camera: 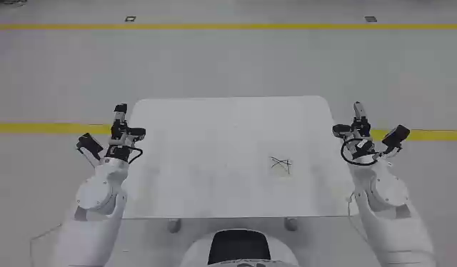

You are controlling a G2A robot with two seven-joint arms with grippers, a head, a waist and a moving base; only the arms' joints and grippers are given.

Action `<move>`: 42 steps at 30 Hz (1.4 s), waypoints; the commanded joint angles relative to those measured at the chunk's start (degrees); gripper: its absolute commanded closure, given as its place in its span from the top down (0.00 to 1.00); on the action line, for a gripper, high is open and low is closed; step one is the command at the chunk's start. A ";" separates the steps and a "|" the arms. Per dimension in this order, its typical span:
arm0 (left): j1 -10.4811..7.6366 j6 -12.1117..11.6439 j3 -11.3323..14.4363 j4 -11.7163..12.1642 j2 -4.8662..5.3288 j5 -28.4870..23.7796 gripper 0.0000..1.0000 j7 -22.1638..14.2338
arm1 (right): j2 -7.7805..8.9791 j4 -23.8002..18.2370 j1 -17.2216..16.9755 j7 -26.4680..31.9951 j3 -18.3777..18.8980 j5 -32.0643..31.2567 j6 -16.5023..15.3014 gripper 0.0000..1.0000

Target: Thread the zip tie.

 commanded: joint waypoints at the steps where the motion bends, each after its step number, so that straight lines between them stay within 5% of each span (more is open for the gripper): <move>1: 0.00 0.00 0.00 0.00 0.00 0.00 0.78 0.00 | 0.00 0.00 0.00 0.00 0.00 0.00 0.00 0.78; 2: 0.00 0.00 0.00 0.00 0.00 0.00 1.00 0.00 | 0.00 0.00 0.00 0.00 0.00 0.00 0.00 0.78; 3: 0.00 0.00 0.00 0.00 0.00 0.00 0.78 0.00 | 0.00 0.00 0.00 0.00 0.00 0.00 0.00 1.00; 4: 0.00 0.00 0.00 0.00 0.00 0.00 1.00 0.00 | 0.00 0.00 0.00 0.00 0.00 0.00 0.00 0.78; 5: 0.00 0.00 0.00 0.00 0.00 0.00 0.78 0.00 | 0.00 0.00 0.00 0.00 0.00 0.00 0.00 0.78; 6: 0.00 0.00 0.00 0.00 0.00 0.00 1.00 0.00 | 0.00 0.00 0.00 0.00 0.00 0.00 0.00 0.78; 7: 0.00 0.00 0.00 0.00 0.00 0.00 0.78 0.00 | 0.00 0.00 0.00 0.00 0.00 0.00 0.00 1.00; 8: 0.00 0.00 0.00 0.00 0.00 0.00 1.00 0.00 | 0.00 0.00 0.00 0.00 0.00 0.00 0.00 0.78; 10: 0.00 0.00 0.00 0.00 0.00 0.00 1.00 0.00 | 0.00 0.00 0.00 0.00 0.00 0.00 0.00 0.78; 11: 0.00 0.00 0.00 0.00 0.00 0.00 0.78 0.00 | 0.00 0.00 0.00 0.00 0.00 0.00 0.00 0.78; 12: 0.00 0.00 0.00 0.00 0.00 0.00 0.78 0.00 | 0.00 0.00 0.00 0.00 0.00 0.00 0.00 1.00; 13: 0.00 0.00 0.00 0.00 0.00 0.00 1.00 0.00 | 0.00 0.00 0.00 0.00 0.00 0.00 0.00 0.78; 14: 0.00 0.00 0.00 0.00 0.00 0.00 1.00 0.00 | 0.07 -0.31 0.31 0.39 -0.07 -1.32 -0.12 1.00; 25: 0.00 0.00 0.00 0.00 0.00 0.00 1.00 0.00 | 0.18 2.39 7.80 11.81 -5.95 -12.18 1.50 1.00; 36: 0.00 0.00 0.00 0.00 0.00 0.00 1.00 0.00 | 0.22 2.05 8.02 12.10 -5.91 -12.91 1.09 1.00; 42: 0.00 0.00 0.00 0.00 0.00 0.00 1.00 0.00 | 0.97 2.77 11.63 22.21 -7.10 -21.64 3.14 1.00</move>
